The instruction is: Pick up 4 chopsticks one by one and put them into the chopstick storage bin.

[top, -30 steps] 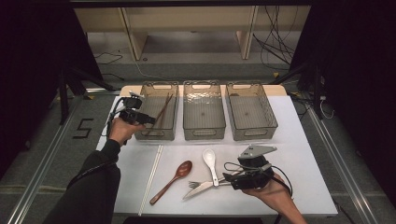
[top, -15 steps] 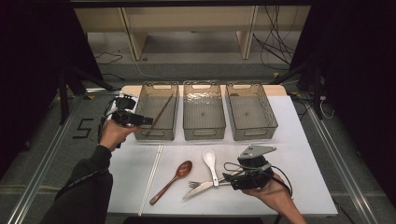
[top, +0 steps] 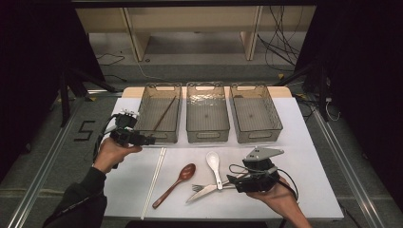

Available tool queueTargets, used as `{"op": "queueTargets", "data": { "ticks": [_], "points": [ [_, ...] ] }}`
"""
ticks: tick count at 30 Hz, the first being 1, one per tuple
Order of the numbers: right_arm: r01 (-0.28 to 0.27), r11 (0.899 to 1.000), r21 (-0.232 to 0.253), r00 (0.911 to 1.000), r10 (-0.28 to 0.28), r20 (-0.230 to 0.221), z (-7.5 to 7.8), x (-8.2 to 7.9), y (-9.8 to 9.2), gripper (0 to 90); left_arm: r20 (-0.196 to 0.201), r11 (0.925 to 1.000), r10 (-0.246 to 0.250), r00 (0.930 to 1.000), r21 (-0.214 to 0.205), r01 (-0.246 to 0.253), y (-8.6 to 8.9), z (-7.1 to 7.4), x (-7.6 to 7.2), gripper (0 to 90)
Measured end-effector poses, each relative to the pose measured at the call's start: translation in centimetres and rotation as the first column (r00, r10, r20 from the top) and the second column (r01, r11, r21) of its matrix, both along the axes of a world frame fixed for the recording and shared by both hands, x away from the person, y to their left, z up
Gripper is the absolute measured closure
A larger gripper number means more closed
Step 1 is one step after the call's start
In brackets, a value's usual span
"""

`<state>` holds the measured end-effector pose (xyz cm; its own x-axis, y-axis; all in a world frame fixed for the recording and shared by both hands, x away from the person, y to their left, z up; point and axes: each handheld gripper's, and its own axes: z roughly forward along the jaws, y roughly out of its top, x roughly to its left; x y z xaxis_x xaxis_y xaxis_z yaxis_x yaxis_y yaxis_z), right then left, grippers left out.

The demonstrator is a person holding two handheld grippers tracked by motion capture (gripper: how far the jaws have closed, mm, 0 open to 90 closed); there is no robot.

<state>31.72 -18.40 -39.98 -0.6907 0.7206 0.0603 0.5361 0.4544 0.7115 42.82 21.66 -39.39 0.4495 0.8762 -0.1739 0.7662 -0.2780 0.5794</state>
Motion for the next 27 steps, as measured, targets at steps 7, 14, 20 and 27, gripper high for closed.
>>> {"op": "queueTargets", "data": {
  "ticks": [7,14,20,27],
  "points": [
    [-0.005,1.000,-0.003,1.0000,0.005,-0.001,0.0,-0.1,0.0,25.1,-0.062,0.9981,-0.006,0.9981,0.061,0.010,-0.2,-2.1,-1.7,22.7],
    [-0.007,1.000,-0.002,1.0000,0.007,-0.003,0.0,-0.2,0.0,25.1,-0.093,0.9940,0.000,0.9956,0.108,0.010,-1.0,-3.5,-3.1,21.0],
    [-0.010,1.000,-0.004,0.9999,0.010,-0.001,0.0,-0.2,0.1,25.1,-0.127,0.9897,-0.010,0.9918,0.141,0.028,-1.5,-4.6,-3.8,21.6],
    [-0.006,1.000,0.004,1.0000,0.006,0.001,0.1,-0.3,0.0,25.1,-0.149,0.9894,0.001,0.9888,0.144,0.020,-1.5,-5.2,-4.1,19.6]
  ]
}}
